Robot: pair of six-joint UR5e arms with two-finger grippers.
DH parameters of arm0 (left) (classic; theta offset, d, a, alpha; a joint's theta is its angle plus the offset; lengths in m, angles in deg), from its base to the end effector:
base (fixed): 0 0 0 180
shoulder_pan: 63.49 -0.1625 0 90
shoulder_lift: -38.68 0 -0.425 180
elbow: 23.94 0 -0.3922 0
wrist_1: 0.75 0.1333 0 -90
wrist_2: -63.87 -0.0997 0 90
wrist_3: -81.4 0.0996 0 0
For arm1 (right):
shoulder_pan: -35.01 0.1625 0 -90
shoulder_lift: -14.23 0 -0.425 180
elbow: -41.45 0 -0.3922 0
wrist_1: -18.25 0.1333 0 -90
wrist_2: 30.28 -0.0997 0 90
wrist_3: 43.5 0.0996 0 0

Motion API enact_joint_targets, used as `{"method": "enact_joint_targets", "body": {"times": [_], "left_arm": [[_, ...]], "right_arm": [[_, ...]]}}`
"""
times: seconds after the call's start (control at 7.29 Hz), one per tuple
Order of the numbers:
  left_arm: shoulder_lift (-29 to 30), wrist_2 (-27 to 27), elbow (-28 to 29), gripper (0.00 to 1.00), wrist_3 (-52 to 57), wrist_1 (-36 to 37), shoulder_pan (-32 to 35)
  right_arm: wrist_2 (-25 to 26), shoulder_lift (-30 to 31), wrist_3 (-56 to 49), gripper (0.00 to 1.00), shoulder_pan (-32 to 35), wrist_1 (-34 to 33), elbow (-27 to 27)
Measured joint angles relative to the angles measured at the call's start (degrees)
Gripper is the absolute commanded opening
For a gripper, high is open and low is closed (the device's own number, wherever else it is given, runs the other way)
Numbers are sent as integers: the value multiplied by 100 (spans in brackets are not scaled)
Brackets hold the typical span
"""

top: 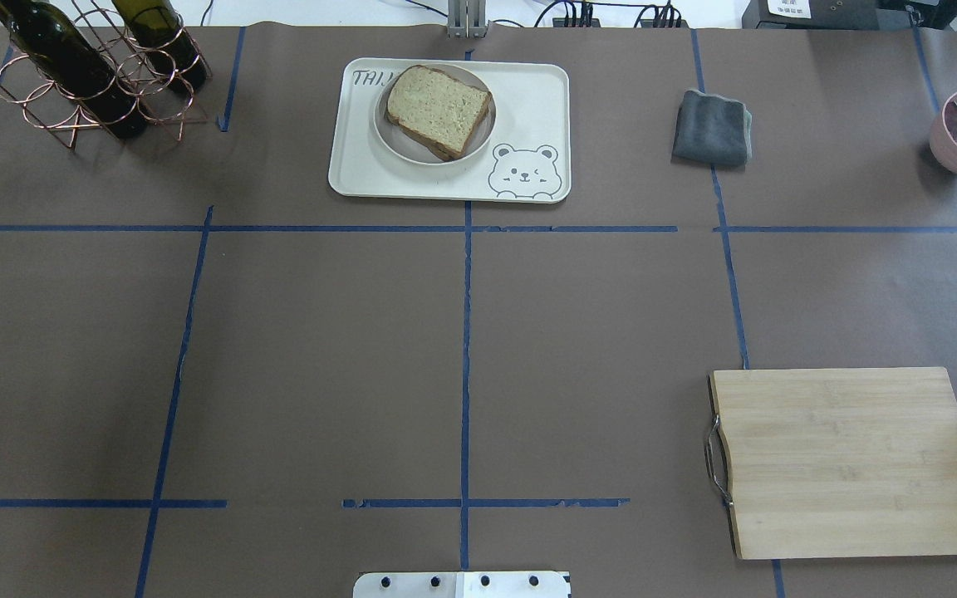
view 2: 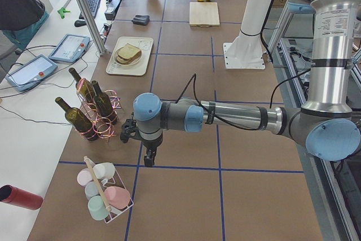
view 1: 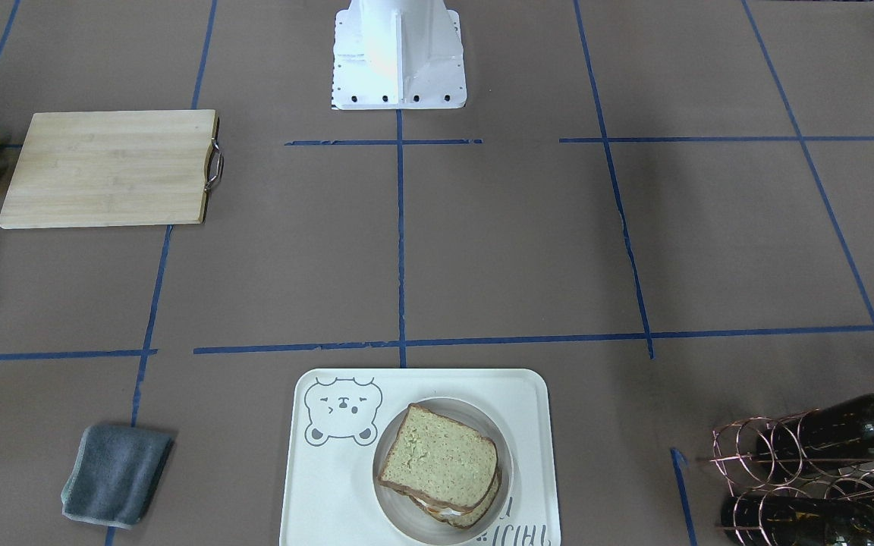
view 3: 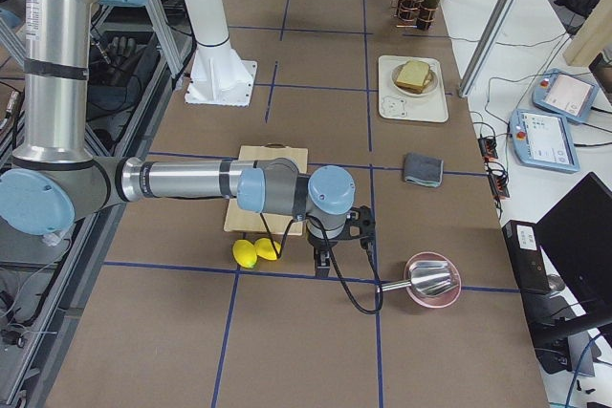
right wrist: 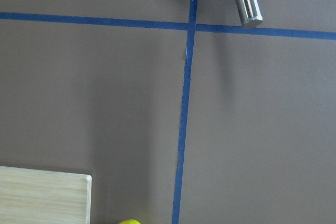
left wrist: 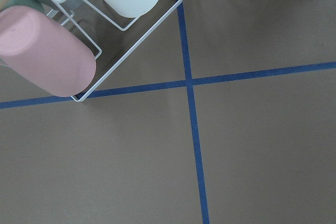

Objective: Make sandwich and place on tray

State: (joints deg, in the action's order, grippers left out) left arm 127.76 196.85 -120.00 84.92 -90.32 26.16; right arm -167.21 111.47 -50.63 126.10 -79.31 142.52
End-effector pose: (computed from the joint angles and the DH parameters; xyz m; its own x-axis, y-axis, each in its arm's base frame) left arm -0.0624 -0.4895 0.6167 0.7295 0.1215 -0.6731 -0.0510 0.9910 0.1237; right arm 0.0688 -0.4316 0.6323 0.6789 -0.0638 0.7314 0.0658 0.9975 0.0259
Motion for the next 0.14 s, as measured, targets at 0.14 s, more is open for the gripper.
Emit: {"method": "enact_joint_targets", "body": {"times": [0.14], "left_arm": [[-2, 0, 0, 100, 0, -2, 0]], "right_arm": [[0, -2, 0, 100, 8, 0, 0]]}}
